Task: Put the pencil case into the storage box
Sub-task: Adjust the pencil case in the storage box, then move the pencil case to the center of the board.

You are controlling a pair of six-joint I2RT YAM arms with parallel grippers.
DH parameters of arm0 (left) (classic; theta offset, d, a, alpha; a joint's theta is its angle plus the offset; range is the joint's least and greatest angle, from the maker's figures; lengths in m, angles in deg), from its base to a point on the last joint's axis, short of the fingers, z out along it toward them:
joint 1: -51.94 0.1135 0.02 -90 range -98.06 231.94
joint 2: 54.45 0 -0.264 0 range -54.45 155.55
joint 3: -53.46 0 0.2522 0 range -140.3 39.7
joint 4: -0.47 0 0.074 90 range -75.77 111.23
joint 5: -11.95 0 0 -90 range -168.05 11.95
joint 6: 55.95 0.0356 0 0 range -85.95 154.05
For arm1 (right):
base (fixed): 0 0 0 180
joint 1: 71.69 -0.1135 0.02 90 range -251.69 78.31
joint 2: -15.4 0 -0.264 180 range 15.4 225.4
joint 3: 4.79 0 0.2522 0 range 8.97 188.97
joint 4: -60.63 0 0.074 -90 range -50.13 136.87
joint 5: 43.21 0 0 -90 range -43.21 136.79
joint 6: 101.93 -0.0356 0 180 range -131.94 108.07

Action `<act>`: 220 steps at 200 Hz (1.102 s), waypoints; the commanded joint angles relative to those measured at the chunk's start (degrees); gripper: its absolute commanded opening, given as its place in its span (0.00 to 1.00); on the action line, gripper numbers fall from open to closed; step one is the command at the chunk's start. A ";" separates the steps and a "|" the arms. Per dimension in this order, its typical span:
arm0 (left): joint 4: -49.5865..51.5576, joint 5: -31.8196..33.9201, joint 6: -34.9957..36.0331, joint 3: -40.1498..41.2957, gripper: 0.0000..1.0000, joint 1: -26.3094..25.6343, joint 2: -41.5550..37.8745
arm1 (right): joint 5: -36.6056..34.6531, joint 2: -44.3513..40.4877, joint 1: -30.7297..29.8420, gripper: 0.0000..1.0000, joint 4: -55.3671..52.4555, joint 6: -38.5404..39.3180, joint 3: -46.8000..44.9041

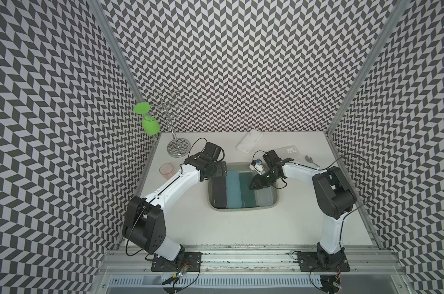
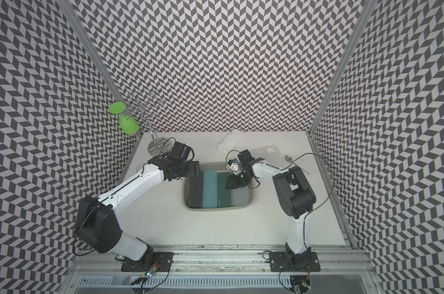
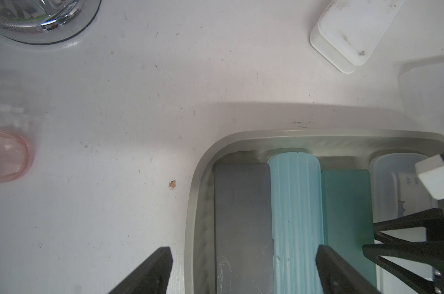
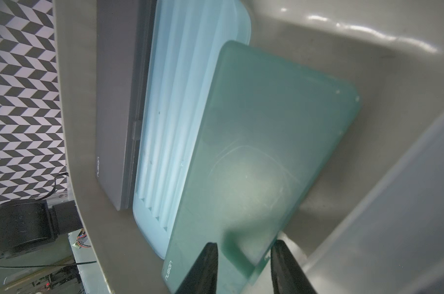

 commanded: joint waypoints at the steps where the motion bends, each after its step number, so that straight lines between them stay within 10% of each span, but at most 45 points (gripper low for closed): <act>1: -0.15 1.02 -0.39 -0.75 0.93 0.00 -1.02 | -2.68 -0.05 0.33 0.39 -3.23 1.95 2.78; 113: -1.26 1.37 0.82 -4.34 0.93 0.09 1.23 | -8.33 -0.70 11.03 0.59 -15.03 -0.52 30.62; 140: -2.43 1.37 1.97 -5.62 0.94 0.83 2.35 | -14.25 1.41 14.98 1.00 -9.00 -2.95 30.77; 220: -6.14 1.02 6.75 -9.58 1.00 3.92 5.52 | -26.52 23.10 20.99 1.00 -3.03 -7.88 50.76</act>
